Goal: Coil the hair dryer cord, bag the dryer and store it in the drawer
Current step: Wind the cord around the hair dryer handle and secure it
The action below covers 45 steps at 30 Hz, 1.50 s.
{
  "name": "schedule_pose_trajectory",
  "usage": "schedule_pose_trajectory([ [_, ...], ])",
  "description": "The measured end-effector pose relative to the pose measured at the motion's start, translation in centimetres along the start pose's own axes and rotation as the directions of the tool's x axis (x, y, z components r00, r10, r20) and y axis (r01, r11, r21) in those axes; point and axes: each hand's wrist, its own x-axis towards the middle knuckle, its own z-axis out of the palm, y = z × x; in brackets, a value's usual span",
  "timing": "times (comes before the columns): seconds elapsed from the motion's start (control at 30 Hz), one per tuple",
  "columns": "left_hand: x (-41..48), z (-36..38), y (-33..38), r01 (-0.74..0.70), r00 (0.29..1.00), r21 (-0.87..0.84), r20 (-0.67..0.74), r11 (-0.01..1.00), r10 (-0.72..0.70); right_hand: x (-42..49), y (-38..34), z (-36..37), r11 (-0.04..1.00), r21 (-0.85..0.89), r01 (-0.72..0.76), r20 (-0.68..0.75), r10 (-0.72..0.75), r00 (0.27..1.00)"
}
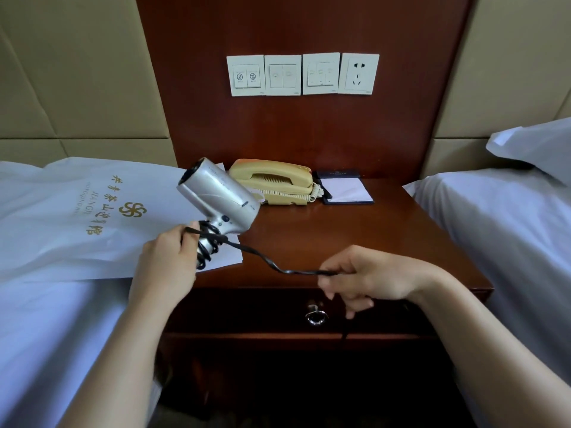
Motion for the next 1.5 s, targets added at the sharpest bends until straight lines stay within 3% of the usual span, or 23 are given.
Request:
schedule_pose_trajectory([
  [0.13,-0.3,-0.3,-0.6,0.039,0.996,0.028,0.075,0.999,-0.041,0.2,0.4,-0.4,0.99,0.106,0.097,-0.208,-0.073,0.975],
  [0.2,-0.2,-0.4,-0.5,0.048,0.993,0.001,0.109,0.999,-0.048,0.5,0.4,-0.6,0.977,0.115,0.181,-0.38,-0.125,0.917],
  [0.4,-1.8,-0.3,1.7,0.076,0.941,-0.223,0.339,0.972,0.004,1.9,-0.1,-1.1,0.946,0.02,0.323,-0.808,-0.175,0.562],
  [0.5,-3.0,-0.2,3.1,0.112,0.85,-0.316,0.521,0.942,0.074,1.9,0.0,-1.9,0.942,-0.017,0.336,-0.877,-0.176,0.448],
  [0.77,-4.4,-0.1,4.9,0.229,0.632,-0.27,0.772,0.935,0.068,1.9,1.7,-2.8,0.948,-0.013,0.318,-0.928,-0.129,0.349],
  [0.97,-5.0,-0.6,5.8,0.365,0.538,-0.318,0.839,0.875,0.08,1.7,2.3,-2.7,0.97,0.002,0.244,-0.929,-0.089,0.359],
  [1.17,-5.4,0.0,6.2,0.384,0.497,-0.352,0.858,0.853,0.13,1.4,3.4,-3.6,0.989,-0.054,0.138,-0.94,-0.097,0.327],
  [1.27,-5.1,0.4,6.8,0.406,0.541,-0.444,0.821,0.798,0.181,0.9,4.6,-4.0,0.996,-0.019,0.093,-0.918,-0.054,0.394],
  [1.33,-4.7,0.7,6.7,0.416,0.622,-0.519,0.761,0.747,0.183,0.6,5.3,-4.1,0.993,0.023,0.117,-0.887,-0.033,0.46],
  [1.4,-4.1,0.9,6.8,0.418,0.687,-0.579,0.705,0.7,0.173,0.2,6.0,-4.4,0.995,-0.088,0.04,-0.873,-0.097,0.479],
  [1.5,-1.4,2.8,5.5,0.51,0.741,-0.56,0.671,0.653,-0.004,-0.5,6.5,-4.4,0.953,-0.269,-0.135,-0.824,-0.155,0.545],
])
